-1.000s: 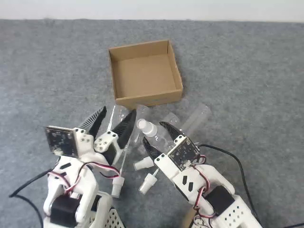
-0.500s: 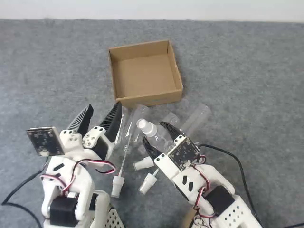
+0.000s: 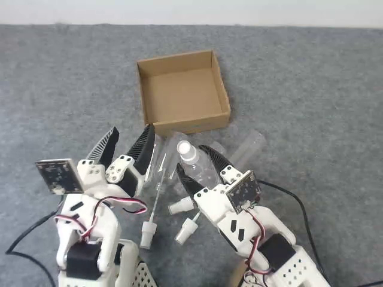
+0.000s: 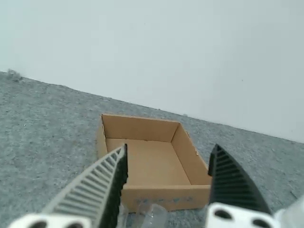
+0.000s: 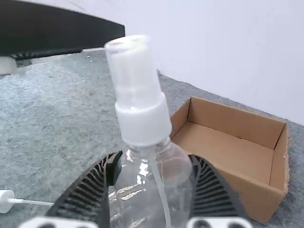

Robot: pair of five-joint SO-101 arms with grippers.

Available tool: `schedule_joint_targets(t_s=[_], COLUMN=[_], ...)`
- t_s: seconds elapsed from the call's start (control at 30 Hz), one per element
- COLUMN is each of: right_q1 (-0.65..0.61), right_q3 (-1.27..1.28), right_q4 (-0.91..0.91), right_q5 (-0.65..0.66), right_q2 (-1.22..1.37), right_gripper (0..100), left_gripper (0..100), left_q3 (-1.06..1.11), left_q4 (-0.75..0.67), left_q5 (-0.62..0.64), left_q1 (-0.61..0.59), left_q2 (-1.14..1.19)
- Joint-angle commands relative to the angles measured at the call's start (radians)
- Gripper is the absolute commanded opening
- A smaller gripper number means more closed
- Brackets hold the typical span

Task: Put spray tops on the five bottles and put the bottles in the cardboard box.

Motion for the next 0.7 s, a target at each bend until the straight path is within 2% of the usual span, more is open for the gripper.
schedule_joint_targets(t_s=[0.0,0.3,0.67], right_q1=[0.013,0.013,0.013], right_q3=[0.023,0.023,0.023], right_q4=[-0.022,-0.019,0.022], right_q5=[-0.02,-0.017,-0.015], right_q2=[-0.022,-0.022,-0.021], right_gripper=[6.9,6.9,6.9], left_gripper=[26,26,26], left_q3=[-0.002,0.042,0.039], left_q4=[-0.046,-0.04,0.025], left_q5=[0.012,-0.095,-0.189], left_q1=[0.017,0.229,0.359], left_q2=[-0.017,-0.015,-0.015])
